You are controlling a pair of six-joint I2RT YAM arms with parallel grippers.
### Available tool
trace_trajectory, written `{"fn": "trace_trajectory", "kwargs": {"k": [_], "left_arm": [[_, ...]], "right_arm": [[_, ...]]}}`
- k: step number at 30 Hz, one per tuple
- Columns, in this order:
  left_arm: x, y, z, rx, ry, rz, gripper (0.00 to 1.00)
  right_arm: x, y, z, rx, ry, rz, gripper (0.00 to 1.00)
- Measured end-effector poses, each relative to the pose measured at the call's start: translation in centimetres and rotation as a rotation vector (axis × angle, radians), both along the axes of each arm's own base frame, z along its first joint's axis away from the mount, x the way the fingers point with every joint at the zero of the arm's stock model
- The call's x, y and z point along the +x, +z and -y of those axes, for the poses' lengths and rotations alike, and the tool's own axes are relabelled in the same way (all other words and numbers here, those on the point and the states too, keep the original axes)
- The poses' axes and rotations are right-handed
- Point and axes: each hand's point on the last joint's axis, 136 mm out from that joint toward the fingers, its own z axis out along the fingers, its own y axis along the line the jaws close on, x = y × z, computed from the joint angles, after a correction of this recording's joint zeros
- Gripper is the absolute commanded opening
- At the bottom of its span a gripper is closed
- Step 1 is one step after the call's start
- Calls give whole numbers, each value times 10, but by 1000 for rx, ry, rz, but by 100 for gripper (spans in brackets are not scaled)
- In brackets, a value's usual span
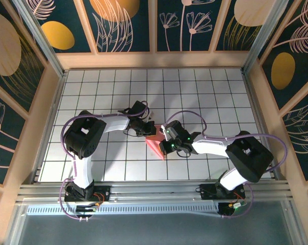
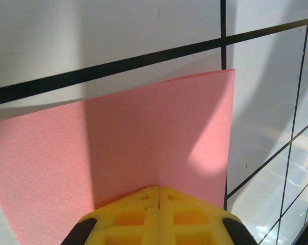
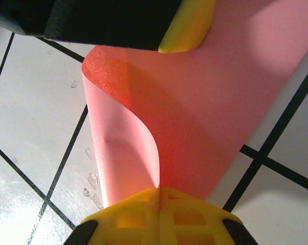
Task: Fold a paper plane with a square sheet of paper (fold left side to right side)
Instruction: Third fold the triangle at the center of the table.
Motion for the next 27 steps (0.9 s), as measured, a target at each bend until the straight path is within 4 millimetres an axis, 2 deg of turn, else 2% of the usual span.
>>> {"fn": "trace_trajectory", "kwargs": {"k": [27], "left_arm": [[0,0,1,-1,-2,2,3]], "right_arm": [[-1,-10,3,-33,-3,-21,0]]}}
